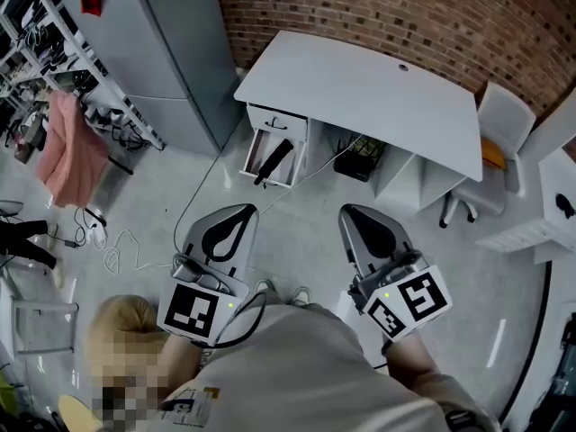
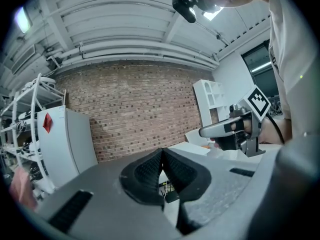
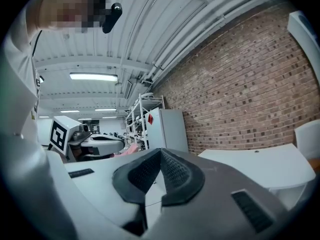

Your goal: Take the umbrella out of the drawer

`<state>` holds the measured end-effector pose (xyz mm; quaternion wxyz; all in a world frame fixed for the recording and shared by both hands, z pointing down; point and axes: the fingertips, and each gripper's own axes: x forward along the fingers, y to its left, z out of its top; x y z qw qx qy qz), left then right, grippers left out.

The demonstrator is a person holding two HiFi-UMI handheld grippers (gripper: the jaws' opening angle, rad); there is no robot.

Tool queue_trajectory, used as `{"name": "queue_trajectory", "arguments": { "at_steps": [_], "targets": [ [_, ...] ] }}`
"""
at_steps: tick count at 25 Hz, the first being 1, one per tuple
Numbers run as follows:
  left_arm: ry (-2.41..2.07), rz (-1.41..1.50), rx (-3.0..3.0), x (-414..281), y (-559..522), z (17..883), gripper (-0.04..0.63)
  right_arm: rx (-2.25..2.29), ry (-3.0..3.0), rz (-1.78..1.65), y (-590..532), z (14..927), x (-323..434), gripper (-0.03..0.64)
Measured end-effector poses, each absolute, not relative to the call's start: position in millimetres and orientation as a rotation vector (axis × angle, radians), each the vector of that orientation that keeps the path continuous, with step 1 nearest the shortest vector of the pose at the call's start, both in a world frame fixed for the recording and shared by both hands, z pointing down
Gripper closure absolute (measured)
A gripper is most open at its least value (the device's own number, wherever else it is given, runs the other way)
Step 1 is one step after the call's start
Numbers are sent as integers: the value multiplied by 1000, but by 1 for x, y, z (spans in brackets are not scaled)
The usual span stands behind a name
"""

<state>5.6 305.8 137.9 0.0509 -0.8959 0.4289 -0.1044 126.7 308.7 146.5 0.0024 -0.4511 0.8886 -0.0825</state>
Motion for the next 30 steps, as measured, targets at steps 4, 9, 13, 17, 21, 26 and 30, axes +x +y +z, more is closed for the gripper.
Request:
{"name": "queue_trajectory", "arguments": {
  "at_steps": [4, 9, 13, 17, 21, 26, 30],
  "targets": [
    [1295, -332, -2715, 22, 305, 138, 588, -1407, 2771, -298, 307, 153, 144, 609],
    [1298, -351, -2700, 29, 300, 140, 588, -1395, 2767, -307, 299, 158, 152, 609],
    [1296, -362, -2702, 31, 295, 146, 588, -1385, 2752, -320, 292, 163, 151, 609],
    [1273, -359, -2705, 32, 287, 152, 588, -1372, 2753, -343, 286, 171, 147, 609],
    [1276, -353, -2726, 27, 275, 161, 588, -1360, 2762, -380, 274, 177, 142, 609],
    [1317, -342, -2740, 15, 250, 168, 588, -1360, 2792, -377, 250, 183, 134, 609],
    [1308, -346, -2757, 7, 224, 175, 588, -1385, 2833, -350, 222, 190, 122, 609]
  ]
}}
